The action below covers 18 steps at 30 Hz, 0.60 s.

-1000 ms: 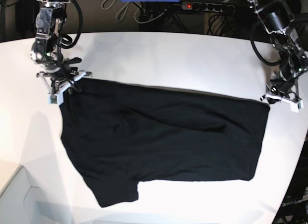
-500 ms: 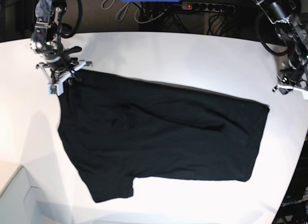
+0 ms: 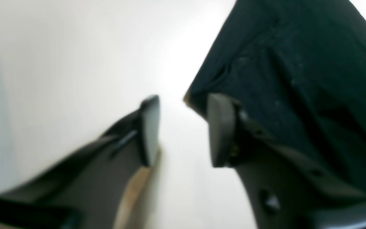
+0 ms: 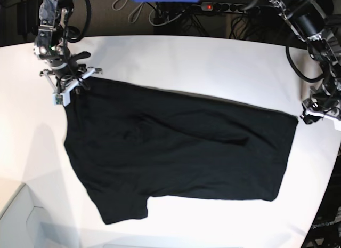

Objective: Layout the t-shirt on the table in an organized manner, then fold the t-shirt properly
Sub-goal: 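Pull the held shirt edge with both grippers away from the hem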

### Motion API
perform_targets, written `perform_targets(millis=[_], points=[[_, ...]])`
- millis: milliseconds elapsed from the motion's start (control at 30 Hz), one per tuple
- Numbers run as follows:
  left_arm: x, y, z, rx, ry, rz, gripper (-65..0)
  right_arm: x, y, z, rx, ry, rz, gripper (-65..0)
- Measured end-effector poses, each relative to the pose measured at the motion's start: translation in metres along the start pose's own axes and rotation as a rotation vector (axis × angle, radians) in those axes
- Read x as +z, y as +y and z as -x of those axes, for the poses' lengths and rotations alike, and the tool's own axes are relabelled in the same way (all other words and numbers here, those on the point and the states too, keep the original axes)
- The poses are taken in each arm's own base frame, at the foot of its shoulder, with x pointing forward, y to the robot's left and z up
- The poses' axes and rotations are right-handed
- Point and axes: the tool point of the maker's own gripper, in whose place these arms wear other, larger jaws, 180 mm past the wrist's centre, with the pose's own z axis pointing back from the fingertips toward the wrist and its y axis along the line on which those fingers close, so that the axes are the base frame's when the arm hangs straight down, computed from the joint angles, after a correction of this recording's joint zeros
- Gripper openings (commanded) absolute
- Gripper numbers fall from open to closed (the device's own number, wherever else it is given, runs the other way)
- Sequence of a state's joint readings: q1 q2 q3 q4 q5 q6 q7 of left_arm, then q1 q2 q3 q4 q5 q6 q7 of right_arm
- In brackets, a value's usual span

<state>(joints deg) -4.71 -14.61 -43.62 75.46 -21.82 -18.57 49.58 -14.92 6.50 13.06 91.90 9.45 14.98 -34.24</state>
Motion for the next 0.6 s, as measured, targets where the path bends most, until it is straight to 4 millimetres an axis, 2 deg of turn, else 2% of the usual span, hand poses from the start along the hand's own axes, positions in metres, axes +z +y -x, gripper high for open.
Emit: perform_targets(millis=[67,200,367,533,600], points=[[-0.007,-0.008,-0.001,-0.066,0.027,-0.020,-36.5,0.000,0.000,0.000,0.000,0.000,0.000,-65.0],[-0.015,-0.028,-0.021,-0.102,-0.014,-0.007,-36.2,0.000,0.000,0.000,-0.001,0.001,0.000,-65.0],[-0.037,-0.029,0.008,-0.065,0.098,-0.010,-36.2,0.000,0.000,0.000,0.000,0.000,-0.001,-65.0],[-0.045,-0.029,-0.007,-0.044,0.005,-0.001,-36.3,0.000,0.000,0.000,0.000,0.001,0.000,-65.0],[-0.049,-0.031,-0.002,-0.038,0.008,0.005,-36.6,0.000,0.000,-0.001,-0.001,0.000,0.000,-65.0]])
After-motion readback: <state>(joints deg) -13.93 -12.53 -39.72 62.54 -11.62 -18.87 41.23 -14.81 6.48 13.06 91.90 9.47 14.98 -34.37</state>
